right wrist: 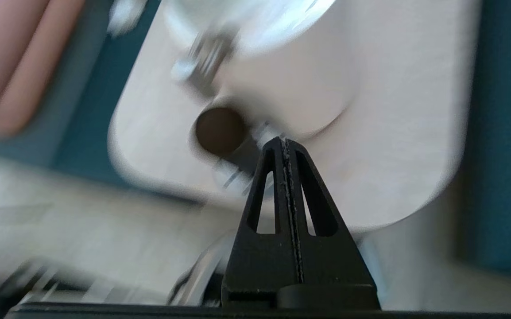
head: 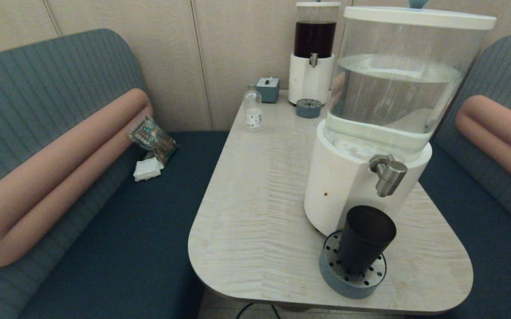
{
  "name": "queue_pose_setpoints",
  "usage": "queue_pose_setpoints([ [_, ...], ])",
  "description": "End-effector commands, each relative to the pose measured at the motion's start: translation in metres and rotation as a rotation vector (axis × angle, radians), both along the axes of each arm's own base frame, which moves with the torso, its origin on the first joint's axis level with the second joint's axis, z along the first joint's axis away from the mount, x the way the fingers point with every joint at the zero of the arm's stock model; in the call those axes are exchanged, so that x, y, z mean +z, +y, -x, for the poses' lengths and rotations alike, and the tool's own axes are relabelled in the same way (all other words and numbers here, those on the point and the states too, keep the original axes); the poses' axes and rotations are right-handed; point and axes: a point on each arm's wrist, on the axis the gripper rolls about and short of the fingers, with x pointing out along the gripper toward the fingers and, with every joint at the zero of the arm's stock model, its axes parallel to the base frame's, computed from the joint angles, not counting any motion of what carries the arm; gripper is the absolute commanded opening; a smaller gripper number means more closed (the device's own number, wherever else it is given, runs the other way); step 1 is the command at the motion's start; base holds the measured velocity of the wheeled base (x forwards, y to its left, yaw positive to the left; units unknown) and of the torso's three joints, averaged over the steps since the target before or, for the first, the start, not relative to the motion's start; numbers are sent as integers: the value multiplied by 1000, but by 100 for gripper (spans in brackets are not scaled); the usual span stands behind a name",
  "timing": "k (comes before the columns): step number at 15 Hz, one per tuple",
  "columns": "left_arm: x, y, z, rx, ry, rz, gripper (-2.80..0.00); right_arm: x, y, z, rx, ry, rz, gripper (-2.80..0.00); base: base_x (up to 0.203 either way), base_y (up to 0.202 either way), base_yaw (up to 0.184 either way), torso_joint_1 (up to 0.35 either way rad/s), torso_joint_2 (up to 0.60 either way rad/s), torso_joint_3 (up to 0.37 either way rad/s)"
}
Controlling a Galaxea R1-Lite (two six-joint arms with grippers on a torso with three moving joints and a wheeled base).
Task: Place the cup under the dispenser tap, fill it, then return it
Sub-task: Turn on the faucet
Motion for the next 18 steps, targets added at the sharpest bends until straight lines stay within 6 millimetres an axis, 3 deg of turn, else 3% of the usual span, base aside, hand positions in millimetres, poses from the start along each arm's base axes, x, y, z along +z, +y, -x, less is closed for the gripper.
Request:
queue_pose_setpoints([
  [1, 0, 0, 0, 0, 3, 0, -280, -4, 2, -27, 76, 100, -36, -280, 0, 0, 0, 0, 0, 0],
  [7, 0, 0, 0, 0, 3, 0, -280, -5, 4, -57, 164, 102, -69, -280, 0, 0, 0, 0, 0, 0],
  [11, 0, 0, 0, 1, 3, 0, -280, -5, 10, -58, 256, 52, 0, -280, 0, 0, 0, 0, 0, 0],
  [18, 0, 0, 0, 0, 3, 0, -280, -4, 20, -88, 313, 33, 11, -280, 0, 0, 0, 0, 0, 0],
])
